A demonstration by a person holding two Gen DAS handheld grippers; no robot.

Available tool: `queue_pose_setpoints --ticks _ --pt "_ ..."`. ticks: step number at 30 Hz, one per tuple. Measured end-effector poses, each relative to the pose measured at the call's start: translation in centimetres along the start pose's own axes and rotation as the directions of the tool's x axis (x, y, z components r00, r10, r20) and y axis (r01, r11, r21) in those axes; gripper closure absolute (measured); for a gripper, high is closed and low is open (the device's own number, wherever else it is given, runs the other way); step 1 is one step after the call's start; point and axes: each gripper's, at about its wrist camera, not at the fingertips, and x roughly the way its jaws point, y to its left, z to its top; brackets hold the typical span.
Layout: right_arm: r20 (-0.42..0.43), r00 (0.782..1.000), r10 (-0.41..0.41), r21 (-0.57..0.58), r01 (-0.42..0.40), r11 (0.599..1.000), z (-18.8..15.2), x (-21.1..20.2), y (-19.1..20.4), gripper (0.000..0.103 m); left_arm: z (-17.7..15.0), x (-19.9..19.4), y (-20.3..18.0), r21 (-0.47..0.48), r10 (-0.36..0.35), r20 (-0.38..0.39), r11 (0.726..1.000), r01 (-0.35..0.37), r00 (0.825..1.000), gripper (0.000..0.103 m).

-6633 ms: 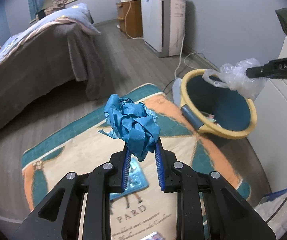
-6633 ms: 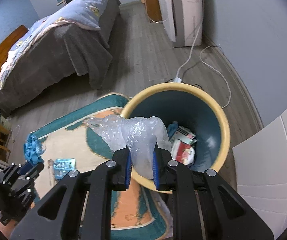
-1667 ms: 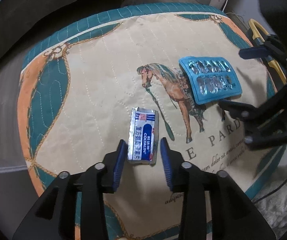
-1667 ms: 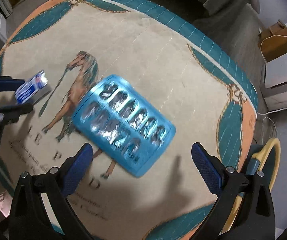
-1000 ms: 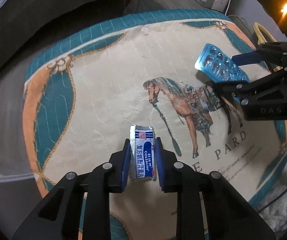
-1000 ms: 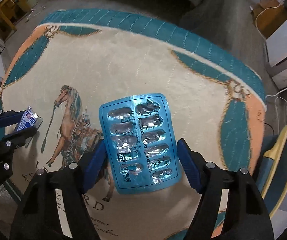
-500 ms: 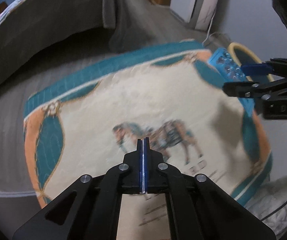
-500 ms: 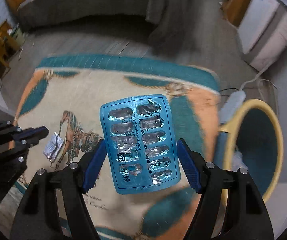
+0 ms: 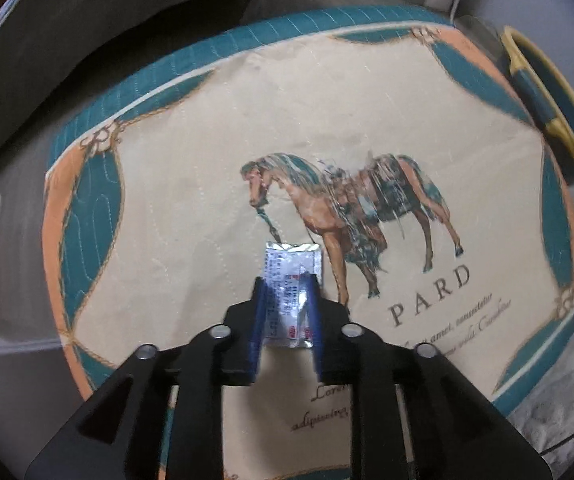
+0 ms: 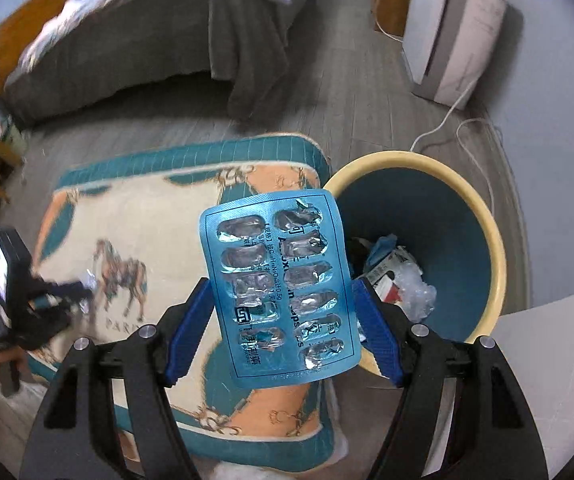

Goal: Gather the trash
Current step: 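Carry the blister pack in the right tool while the left carries the packet over the bin, then open the right tool dropping the blister pack while the left drops the packet into the bin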

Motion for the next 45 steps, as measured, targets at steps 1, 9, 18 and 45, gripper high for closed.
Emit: queue_pose_setpoints --ticks 1,9,18,45 --pt "0.005 1.000 0.005 -0.002 -0.005 1.000 0.2 -0.1 0.1 0.033 0.0 0.1 0.1 -0.015 -0.025 -0.001 1.000 0.025 1.000 0.062" --pt "0.013 1.000 -0.005 -0.057 0.006 0.998 0.4 0.3 0.6 0.033 -0.4 1.0 -1.3 0.031 -0.022 0.014 0.999 0.022 1.000 0.072" --pt "0.040 0.998 -0.040 0.055 0.037 0.998 0.9 -0.1 -4.4 0.033 2.5 -3.8 -7.0 0.140 -0.055 0.165 0.990 0.032 0.985 0.072" --pt "-0.012 0.990 -0.144 0.360 0.138 0.923 -0.5 2.8 -16.3 0.018 12.6 -6.7 -29.0 0.453 -0.241 0.283 0.887 0.092 0.929 0.048"
